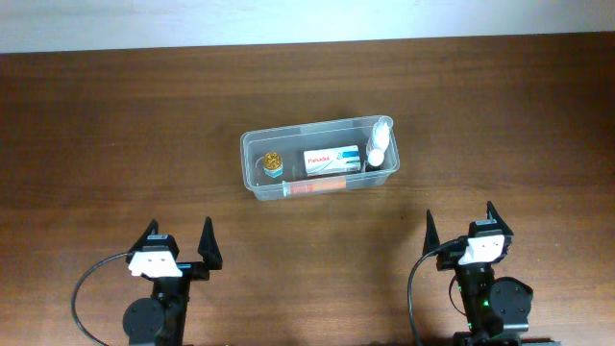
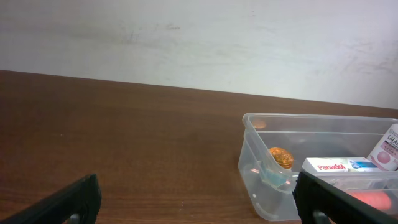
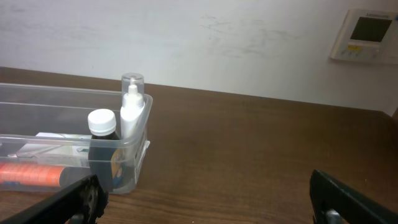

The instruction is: Pack container

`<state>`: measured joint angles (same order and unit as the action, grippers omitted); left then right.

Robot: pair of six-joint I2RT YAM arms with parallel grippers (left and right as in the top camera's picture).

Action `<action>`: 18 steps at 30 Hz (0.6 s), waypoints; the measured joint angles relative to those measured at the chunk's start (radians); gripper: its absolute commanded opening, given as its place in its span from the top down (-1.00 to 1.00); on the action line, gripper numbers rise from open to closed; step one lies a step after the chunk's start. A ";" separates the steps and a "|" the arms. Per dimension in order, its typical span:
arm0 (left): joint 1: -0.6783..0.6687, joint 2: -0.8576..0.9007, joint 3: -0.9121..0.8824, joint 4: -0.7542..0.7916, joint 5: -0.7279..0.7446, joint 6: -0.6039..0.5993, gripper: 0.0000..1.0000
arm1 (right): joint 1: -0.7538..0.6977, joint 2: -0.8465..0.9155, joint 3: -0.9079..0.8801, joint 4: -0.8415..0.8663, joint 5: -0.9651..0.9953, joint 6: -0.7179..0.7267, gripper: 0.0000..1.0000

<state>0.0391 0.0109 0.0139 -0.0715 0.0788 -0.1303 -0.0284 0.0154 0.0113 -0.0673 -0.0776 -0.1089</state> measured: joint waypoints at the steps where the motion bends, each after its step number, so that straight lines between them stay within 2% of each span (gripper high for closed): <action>1: 0.000 0.000 0.000 0.000 0.000 0.000 -0.99 | 0.000 0.000 0.000 0.000 0.000 0.000 -0.97; 18: 0.000 0.000 0.000 0.000 0.000 0.000 -0.99 | -0.015 0.000 0.000 0.000 0.000 0.000 -0.97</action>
<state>0.0391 0.0109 0.0139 -0.0715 0.0788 -0.1303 -0.0433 0.0154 0.0109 -0.0673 -0.0780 -0.1089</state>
